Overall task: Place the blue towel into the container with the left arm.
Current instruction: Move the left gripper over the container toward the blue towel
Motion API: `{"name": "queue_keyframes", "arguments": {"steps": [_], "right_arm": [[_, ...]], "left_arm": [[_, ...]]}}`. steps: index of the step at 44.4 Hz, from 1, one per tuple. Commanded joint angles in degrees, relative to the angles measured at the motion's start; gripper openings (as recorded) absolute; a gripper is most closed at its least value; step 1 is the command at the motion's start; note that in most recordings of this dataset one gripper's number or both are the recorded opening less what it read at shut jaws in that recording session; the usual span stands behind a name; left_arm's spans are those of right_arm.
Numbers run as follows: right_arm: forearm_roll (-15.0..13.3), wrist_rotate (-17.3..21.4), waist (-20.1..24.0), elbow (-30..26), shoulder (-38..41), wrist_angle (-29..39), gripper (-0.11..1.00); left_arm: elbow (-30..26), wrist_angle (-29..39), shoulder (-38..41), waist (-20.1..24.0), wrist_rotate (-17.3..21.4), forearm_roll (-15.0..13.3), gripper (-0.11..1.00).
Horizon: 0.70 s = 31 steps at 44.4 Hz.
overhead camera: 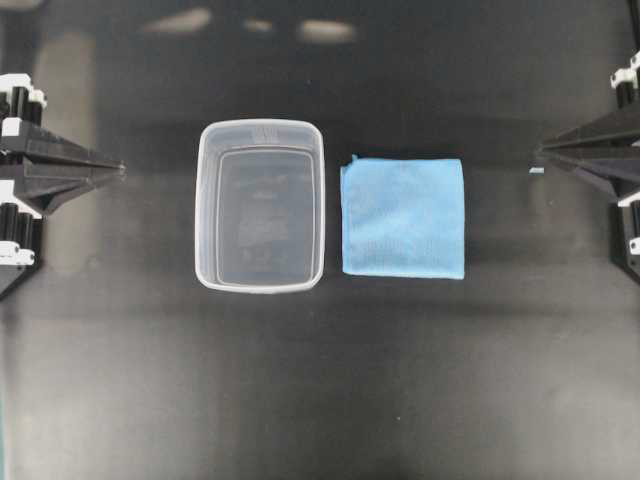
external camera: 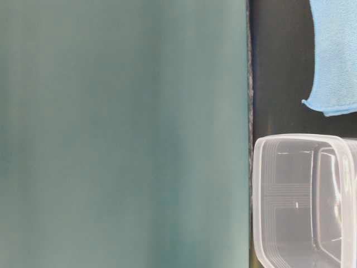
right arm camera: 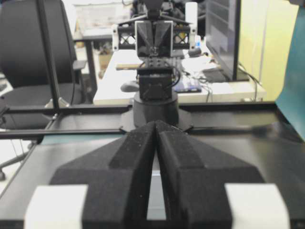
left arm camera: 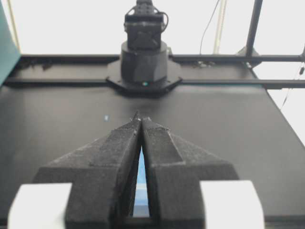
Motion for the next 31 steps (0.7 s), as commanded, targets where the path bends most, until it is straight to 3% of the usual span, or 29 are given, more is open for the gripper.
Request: {"name": "queue_keyframes", "arguments": {"steps": [1,6,10,22,31], "right_arm": [[0.09,0.18,-0.26,-1.14,0.26,-0.79,0.01],[0.18,0.18,-0.53,-1.14,0.09,-1.14,0.01],[0.18,0.18,-1.23,-1.14,-0.18,-1.32,0.01],[0.53,0.35,-3.43,-1.23,-0.79,1.67,0.01],[0.53,0.26,-4.92,-1.14,-2.29,3.25,0.03]], "left_arm": [[-5.19,0.53,2.02,0.09,-0.88,2.29,0.06],[-8.96,1.23,4.66,0.7,-0.44,2.29,0.0],[-13.18,5.8,7.91,0.7,-0.44,2.29,0.0],[-30.15,30.76,22.68,1.05,0.7,2.37,0.0],[-42.19,43.86,35.33,1.67,4.39,2.46,0.0]]}}
